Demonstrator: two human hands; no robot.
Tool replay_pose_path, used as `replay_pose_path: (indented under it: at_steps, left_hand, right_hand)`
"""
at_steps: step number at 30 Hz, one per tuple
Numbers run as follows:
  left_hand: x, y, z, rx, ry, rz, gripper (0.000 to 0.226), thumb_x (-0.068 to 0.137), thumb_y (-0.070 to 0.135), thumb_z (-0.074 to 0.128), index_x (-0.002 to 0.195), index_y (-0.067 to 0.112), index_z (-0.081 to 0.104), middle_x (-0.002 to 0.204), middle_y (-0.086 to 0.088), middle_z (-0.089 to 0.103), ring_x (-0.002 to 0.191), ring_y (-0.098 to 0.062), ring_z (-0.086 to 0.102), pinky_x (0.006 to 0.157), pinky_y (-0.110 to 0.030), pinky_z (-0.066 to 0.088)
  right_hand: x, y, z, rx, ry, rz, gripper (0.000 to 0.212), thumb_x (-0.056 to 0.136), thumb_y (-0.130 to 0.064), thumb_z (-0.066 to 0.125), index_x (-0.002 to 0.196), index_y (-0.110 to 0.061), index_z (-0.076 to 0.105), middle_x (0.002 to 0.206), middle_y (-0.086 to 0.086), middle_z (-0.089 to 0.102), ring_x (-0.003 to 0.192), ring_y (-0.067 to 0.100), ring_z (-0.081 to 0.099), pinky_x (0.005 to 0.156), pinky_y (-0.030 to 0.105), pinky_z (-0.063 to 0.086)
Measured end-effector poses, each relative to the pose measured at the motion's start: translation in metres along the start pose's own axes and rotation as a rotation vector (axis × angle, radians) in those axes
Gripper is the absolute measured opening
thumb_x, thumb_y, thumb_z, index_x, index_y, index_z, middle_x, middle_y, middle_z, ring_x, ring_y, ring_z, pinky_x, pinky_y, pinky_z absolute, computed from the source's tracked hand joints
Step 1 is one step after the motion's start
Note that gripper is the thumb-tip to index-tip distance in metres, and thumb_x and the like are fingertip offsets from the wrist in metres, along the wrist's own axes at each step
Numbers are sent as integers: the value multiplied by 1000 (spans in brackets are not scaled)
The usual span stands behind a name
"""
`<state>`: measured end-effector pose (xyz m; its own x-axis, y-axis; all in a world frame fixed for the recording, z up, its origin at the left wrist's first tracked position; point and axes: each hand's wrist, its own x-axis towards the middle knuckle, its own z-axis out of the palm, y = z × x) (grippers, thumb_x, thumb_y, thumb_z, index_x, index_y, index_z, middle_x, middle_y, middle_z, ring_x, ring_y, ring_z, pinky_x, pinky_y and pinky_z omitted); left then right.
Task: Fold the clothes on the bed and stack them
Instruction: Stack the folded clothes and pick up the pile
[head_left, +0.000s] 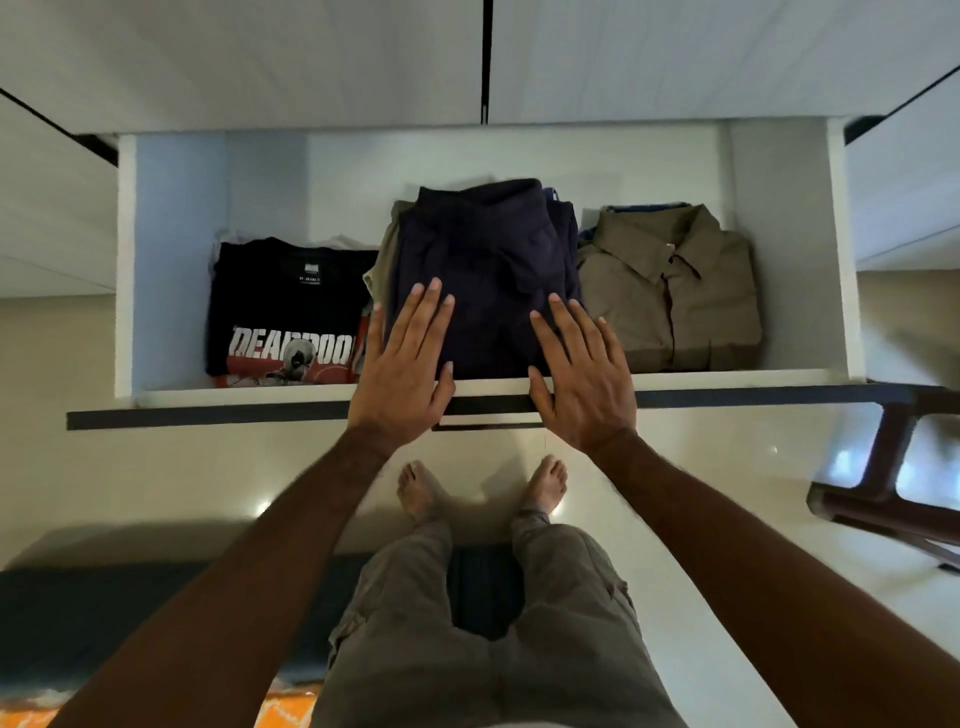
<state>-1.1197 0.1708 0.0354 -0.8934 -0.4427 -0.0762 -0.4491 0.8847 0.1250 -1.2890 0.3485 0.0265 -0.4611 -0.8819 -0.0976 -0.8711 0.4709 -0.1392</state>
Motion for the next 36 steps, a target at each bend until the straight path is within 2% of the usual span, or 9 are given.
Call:
replay_pose_path:
  at_steps: [3,6,8,10,12,18,26,31,36]
  left_hand:
    - [15,-5,-2,19,51,14,73,100,36,41,160,11,8,168,-7,-2,155,-21,-4,122,-57,9]
    - [33,-14,-8,29,85,38,75,101,44,41,160,10,11,168,-8,0,155,-22,-2,121,-60,9]
    - [48,-21,-15,58,73,168,80,99,54,39,160,10,11,168,-9,0,155,-23,-1,118,-65,10]
    - [62,-29,-13,160,55,369,85,98,62,34,160,10,10,168,-9,-1,155,-23,-1,117,-68,8]
    - [77,-35,-14,239,82,459,86,97,65,31,159,9,10,168,-10,0,155,-24,0,118,-67,8]
    - [134,-55,-2,285,288,263,96,93,69,39,159,5,9,167,-12,1,155,-25,0,120,-63,8]
    - [190,-71,15,337,469,59,91,99,69,24,159,5,0,167,-14,-5,155,-28,-3,121,-61,4]
    - [214,-78,32,329,577,26,76,106,51,28,158,4,1,166,-17,-3,154,-30,-3,122,-59,7]
    - [232,-82,55,391,648,-32,76,106,41,38,158,3,-3,166,-20,1,154,-34,0,122,-59,11]
  right_hand:
    - [16,7,-4,-29,17,-7,70,102,-59,29,158,-17,27,168,9,16,154,27,17,123,51,19]
    - [32,17,-10,-117,-44,-265,86,97,-74,26,161,-17,18,169,8,9,156,25,8,123,54,15]
    - [47,24,-13,-193,-50,-417,87,97,-74,25,162,-17,12,170,7,5,156,24,4,123,56,13]
    - [64,30,-12,-212,23,-392,82,101,-68,27,162,-16,11,170,7,5,157,24,3,123,56,14]
    - [81,33,-12,-223,111,-347,81,102,-65,28,162,-14,10,169,7,5,157,23,2,123,55,15]
    - [143,48,-6,-280,331,-276,91,98,-70,29,160,-6,10,169,13,4,156,25,2,123,58,11]
    - [207,61,6,-309,519,-156,89,101,-68,24,160,-5,6,169,12,1,156,26,1,123,59,8]
    - [233,73,27,-330,576,-153,74,106,-52,27,161,-7,3,169,12,0,156,27,-2,124,57,9]
    - [250,70,47,-341,628,-136,77,105,-51,30,160,-5,1,168,15,0,156,31,0,124,58,8]
